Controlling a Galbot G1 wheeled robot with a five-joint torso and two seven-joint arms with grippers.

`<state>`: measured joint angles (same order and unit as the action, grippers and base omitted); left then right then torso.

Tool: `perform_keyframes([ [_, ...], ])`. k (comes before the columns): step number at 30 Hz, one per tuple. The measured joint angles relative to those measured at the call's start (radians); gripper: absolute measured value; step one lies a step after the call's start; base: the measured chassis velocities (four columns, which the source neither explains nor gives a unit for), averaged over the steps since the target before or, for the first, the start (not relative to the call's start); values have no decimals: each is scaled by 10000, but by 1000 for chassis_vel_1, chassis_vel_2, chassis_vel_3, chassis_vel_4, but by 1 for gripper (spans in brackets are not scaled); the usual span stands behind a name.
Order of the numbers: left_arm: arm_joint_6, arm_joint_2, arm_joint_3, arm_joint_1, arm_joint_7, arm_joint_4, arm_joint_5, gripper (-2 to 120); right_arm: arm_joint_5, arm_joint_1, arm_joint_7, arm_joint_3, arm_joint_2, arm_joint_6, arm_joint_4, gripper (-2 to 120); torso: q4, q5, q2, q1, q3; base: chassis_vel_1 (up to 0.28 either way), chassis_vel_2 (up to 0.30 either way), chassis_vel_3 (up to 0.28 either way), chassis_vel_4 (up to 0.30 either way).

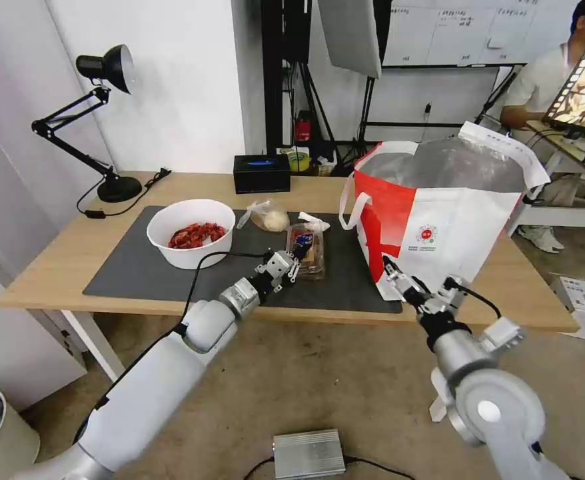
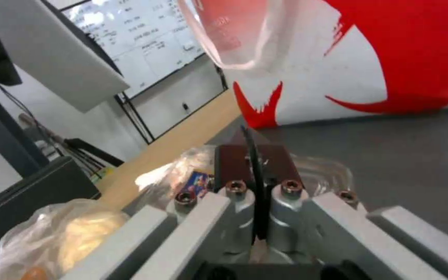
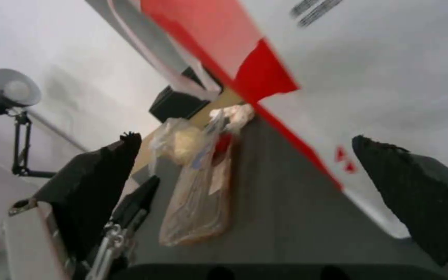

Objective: Pick up the trash from the table and place it into the takeout bag.

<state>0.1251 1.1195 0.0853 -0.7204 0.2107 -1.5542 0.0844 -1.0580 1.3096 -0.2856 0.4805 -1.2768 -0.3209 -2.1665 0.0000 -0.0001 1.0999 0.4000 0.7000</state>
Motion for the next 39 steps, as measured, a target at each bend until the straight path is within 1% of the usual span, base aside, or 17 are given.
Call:
perform_keyframes([
  [5, 48, -27, 17, -1, 94, 35, -188, 0, -324, -453, -118, -385, -106, -73, 416, 100, 0, 1, 0, 0, 0, 0, 0, 0, 0],
  [13, 165, 10, 116, -60, 218, 206, -498, 0, -649, -954, -245, -734, -318, -109, 851, 100, 0, 0, 0, 0, 0, 0, 0, 0, 0],
  [16, 266, 72, 173, -58, 288, 391, -720, 0, -1202, -1513, -474, -973, -414, -112, 1202, 100, -1, 0, 0, 0, 0, 0, 0, 0, 0],
  [17, 266, 72, 173, -58, 288, 391, -720, 0, -1202, -1513, -474, -973, -414, -112, 1202, 100, -1, 0, 0, 0, 0, 0, 0, 0, 0],
  [20, 324, 180, 226, -39, 343, 577, -957, 0, -1790, -2307, -761, -1187, -494, -115, 1668, 100, 0, 0, 0, 0, 0, 0, 0, 0, 0],
  [23, 331, 238, 254, -38, 362, 660, -1057, 0, -1972, -2655, -878, -1272, -557, -123, 1962, 100, 0, 0, 0, 1, 0, 0, 0, 0, 0],
  [34, 360, 316, 265, -37, 364, 782, -1114, 0, -2063, -3071, -905, -1419, -659, -137, 2500, 100, 0, 1, 1, 0, 0, 0, 0, 0, 0],
  [39, 385, 384, 267, -28, 363, 872, -1112, 0, -2025, -3473, -807, -1575, -760, -157, 3120, 100, 0, 0, 1, -1, -1, 0, 0, 0, 0],
])
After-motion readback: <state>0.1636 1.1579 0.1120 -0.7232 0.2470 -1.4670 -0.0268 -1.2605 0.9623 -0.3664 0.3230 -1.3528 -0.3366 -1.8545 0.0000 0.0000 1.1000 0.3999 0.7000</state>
